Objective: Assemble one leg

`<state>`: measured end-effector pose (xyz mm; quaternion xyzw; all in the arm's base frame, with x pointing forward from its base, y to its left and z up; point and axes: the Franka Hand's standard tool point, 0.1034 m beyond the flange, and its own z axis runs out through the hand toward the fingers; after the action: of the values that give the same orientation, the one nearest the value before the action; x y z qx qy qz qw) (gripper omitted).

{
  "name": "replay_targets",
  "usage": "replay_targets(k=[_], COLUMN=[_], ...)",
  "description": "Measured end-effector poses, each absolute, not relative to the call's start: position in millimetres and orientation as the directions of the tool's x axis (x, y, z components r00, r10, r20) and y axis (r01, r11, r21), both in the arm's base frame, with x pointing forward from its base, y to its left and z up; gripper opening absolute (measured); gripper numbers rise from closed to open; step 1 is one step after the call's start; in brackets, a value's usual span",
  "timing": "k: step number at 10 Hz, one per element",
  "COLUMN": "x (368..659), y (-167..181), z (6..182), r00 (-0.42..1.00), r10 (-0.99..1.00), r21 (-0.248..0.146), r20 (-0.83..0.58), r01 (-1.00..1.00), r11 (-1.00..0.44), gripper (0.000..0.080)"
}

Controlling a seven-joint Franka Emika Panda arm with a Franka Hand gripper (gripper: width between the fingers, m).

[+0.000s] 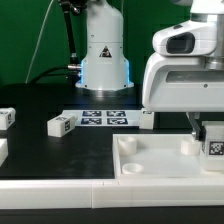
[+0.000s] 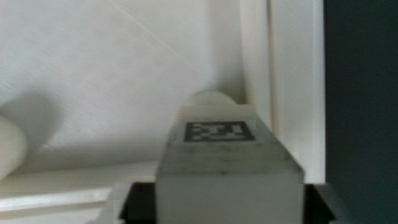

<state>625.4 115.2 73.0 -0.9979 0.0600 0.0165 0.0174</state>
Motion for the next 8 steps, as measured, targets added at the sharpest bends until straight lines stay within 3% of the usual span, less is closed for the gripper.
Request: replay_targets(k=[2, 8], x=[623.3, 622.6], y=[114.9, 116.8], z=[73.9, 69.9], r00=[0.942, 0.588], r10=[-0.327, -0.803], r21=[-0.057, -0.031], r20=[-0.078, -0.09], r01=[-0.331, -0.808], r11=[-0.942, -0.588], gripper=[0.0291, 0.0292])
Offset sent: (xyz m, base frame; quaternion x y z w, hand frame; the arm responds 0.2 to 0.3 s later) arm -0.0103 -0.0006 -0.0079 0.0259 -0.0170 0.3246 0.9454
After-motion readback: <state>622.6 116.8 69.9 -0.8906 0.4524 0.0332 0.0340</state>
